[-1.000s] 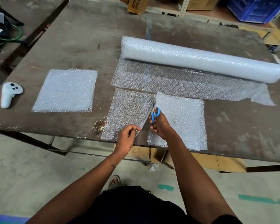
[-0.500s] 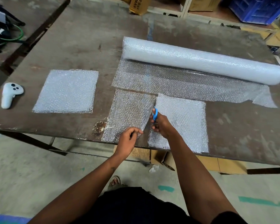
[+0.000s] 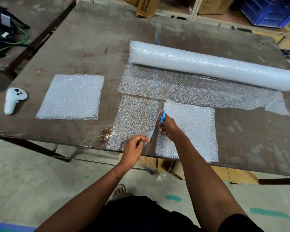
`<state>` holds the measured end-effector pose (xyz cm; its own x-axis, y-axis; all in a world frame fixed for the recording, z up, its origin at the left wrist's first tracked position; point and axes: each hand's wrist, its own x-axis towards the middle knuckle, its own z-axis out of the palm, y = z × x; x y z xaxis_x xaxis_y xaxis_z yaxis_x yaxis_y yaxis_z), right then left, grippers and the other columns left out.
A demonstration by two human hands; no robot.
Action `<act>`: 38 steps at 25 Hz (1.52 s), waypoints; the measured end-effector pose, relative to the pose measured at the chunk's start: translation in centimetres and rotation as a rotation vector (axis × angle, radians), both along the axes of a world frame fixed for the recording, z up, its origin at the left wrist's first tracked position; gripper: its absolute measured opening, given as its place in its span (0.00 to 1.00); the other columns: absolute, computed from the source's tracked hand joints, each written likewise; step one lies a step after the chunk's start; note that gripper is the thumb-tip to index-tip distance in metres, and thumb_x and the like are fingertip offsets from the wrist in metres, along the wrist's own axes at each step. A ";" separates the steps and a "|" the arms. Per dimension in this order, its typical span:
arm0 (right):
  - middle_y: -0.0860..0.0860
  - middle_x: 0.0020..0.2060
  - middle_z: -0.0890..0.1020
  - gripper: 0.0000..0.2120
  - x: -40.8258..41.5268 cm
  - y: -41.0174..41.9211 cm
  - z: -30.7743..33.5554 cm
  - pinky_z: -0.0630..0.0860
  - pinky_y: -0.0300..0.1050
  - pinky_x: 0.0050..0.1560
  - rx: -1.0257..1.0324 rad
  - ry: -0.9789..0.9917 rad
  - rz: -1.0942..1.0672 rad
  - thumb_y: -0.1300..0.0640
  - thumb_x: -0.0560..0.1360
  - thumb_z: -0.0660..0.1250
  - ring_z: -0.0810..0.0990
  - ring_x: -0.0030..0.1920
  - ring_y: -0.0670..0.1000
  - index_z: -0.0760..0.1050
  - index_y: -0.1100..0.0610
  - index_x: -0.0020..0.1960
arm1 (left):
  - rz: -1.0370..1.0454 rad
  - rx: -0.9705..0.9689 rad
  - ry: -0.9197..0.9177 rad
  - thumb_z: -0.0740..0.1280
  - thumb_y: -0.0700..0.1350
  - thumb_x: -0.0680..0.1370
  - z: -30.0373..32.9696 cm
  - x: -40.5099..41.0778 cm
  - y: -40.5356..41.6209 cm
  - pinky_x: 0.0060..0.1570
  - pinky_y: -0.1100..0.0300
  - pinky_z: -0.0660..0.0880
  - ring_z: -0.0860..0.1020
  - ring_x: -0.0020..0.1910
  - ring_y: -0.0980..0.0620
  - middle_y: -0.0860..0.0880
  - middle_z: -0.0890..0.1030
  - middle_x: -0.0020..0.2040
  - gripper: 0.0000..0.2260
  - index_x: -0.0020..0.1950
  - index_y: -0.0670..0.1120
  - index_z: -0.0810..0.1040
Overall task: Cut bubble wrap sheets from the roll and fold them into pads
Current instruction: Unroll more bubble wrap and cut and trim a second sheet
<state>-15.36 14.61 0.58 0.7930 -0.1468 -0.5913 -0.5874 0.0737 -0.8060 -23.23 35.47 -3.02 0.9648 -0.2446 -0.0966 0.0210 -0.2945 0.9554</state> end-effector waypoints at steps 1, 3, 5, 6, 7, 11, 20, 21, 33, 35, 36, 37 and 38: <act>0.49 0.31 0.74 0.22 0.0 0.0 -0.1 0.57 0.38 0.22 -0.008 0.000 -0.005 0.37 0.85 0.62 0.69 0.25 0.47 0.73 0.55 0.45 | 0.003 0.001 0.005 0.62 0.36 0.85 0.1 0.0 0.0 0.55 0.57 0.76 0.81 0.55 0.56 0.57 0.84 0.54 0.13 0.52 0.51 0.84; 0.50 0.31 0.73 0.20 -0.2 0.0 -0.4 0.57 0.38 0.22 -0.028 0.001 -0.020 0.41 0.86 0.62 0.68 0.24 0.47 0.73 0.55 0.45 | 0.010 -0.005 0.016 0.62 0.36 0.85 0.3 0.0 0.0 0.51 0.58 0.74 0.81 0.51 0.58 0.57 0.84 0.54 0.14 0.53 0.51 0.84; 0.51 0.31 0.73 0.20 -0.4 0.0 -0.4 0.57 0.38 0.22 -0.041 -0.014 -0.026 0.43 0.87 0.62 0.68 0.24 0.47 0.74 0.57 0.45 | 0.030 -0.038 0.041 0.62 0.37 0.85 0.4 0.0 0.0 0.46 0.57 0.72 0.79 0.43 0.51 0.56 0.84 0.53 0.13 0.54 0.51 0.84; 0.51 0.31 0.75 0.20 -0.4 0.1 -0.3 0.58 0.39 0.23 -0.053 -0.027 -0.023 0.42 0.86 0.63 0.69 0.24 0.48 0.76 0.57 0.46 | 0.046 -0.067 0.067 0.63 0.38 0.85 0.5 0.0 0.0 0.44 0.56 0.72 0.78 0.43 0.45 0.56 0.84 0.52 0.11 0.54 0.50 0.84; 0.51 0.31 0.77 0.20 -0.4 0.1 0.0 0.59 0.39 0.23 -0.071 -0.042 -0.017 0.41 0.85 0.64 0.70 0.24 0.49 0.77 0.58 0.48 | 0.067 -0.093 0.089 0.67 0.40 0.84 0.8 -0.1 -0.1 0.45 0.56 0.73 0.78 0.44 0.43 0.55 0.84 0.51 0.08 0.54 0.50 0.84; 0.54 0.36 0.86 0.23 -1.5 0.3 1.7 0.63 0.39 0.24 -0.195 -0.100 0.056 0.41 0.85 0.65 0.79 0.26 0.56 0.80 0.61 0.48 | 0.197 -0.099 0.058 0.79 0.40 0.75 1.2 -0.2 -0.7 0.43 0.59 0.76 0.76 0.41 0.57 0.53 0.81 0.46 0.13 0.56 0.50 0.80; 0.57 0.40 0.87 0.21 -3.3 0.5 1.8 0.87 0.62 0.42 -0.293 -0.153 -0.181 0.45 0.77 0.76 0.89 0.35 0.59 0.78 0.63 0.45 | 0.064 0.204 -0.126 0.73 0.42 0.79 5.0 1.5 -4.4 0.43 0.67 0.72 0.82 0.45 0.52 0.45 0.86 0.51 0.14 0.65 0.45 0.85; 0.57 0.37 0.85 0.20 -2.9 0.3 2.0 0.87 0.59 0.41 -0.250 -0.153 -0.232 0.47 0.77 0.76 0.88 0.34 0.57 0.77 0.62 0.41 | -0.004 0.228 -0.188 0.72 0.41 0.79 5.6 1.6 -5.0 0.50 0.64 0.74 0.81 0.50 0.51 0.45 0.85 0.55 0.15 0.66 0.45 0.84; 0.71 0.59 0.81 0.31 -4.0 -12.0 3.0 0.77 0.47 0.35 -0.009 -0.211 -0.422 0.34 0.70 0.80 0.81 0.43 0.62 0.82 0.62 0.53 | -0.425 0.665 -0.522 0.68 0.45 0.79 8.5 1.1 -17.1 0.58 0.47 0.68 0.75 0.67 0.45 0.49 0.78 0.69 0.24 0.76 0.56 0.74; 0.65 0.58 0.85 0.20 -4.9 -13.8 2.5 0.81 0.44 0.33 0.032 -0.219 -0.430 0.44 0.78 0.76 0.87 0.51 0.63 0.80 0.61 0.55 | -0.437 0.686 -0.502 0.67 0.46 0.81 8.8 0.8 -18.8 0.58 0.48 0.65 0.74 0.69 0.46 0.50 0.77 0.71 0.23 0.77 0.59 0.73; 0.63 0.58 0.85 0.17 -5.0 -15.0 2.3 0.82 0.43 0.33 0.048 -0.201 -0.429 0.47 0.80 0.75 0.88 0.54 0.62 0.80 0.61 0.56 | -0.437 0.719 -0.500 0.67 0.47 0.82 8.9 0.7 -19.9 0.59 0.48 0.65 0.74 0.69 0.46 0.50 0.77 0.71 0.23 0.77 0.59 0.73; 0.62 0.58 0.86 0.16 -5.2 -16.0 2.0 0.82 0.43 0.34 0.059 -0.188 -0.425 0.48 0.81 0.74 0.88 0.53 0.61 0.80 0.61 0.56 | -0.437 0.756 -0.495 0.66 0.48 0.83 8.9 0.7 -20.9 0.61 0.48 0.66 0.74 0.69 0.45 0.49 0.77 0.71 0.22 0.77 0.59 0.72; 0.61 0.56 0.87 0.15 -5.4 -16.8 1.8 0.81 0.43 0.35 0.046 -0.177 -0.396 0.48 0.81 0.73 0.87 0.50 0.60 0.81 0.61 0.56 | -0.449 0.795 -0.475 0.65 0.49 0.83 8.9 0.7 -21.7 0.63 0.47 0.66 0.74 0.69 0.45 0.49 0.78 0.71 0.21 0.77 0.59 0.72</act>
<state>-20.81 -2.21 2.43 0.7708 -0.4367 -0.4638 -0.3593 0.3032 -0.8826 -22.48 13.73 5.89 0.7812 -0.6239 -0.0204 -0.5760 -0.7331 0.3618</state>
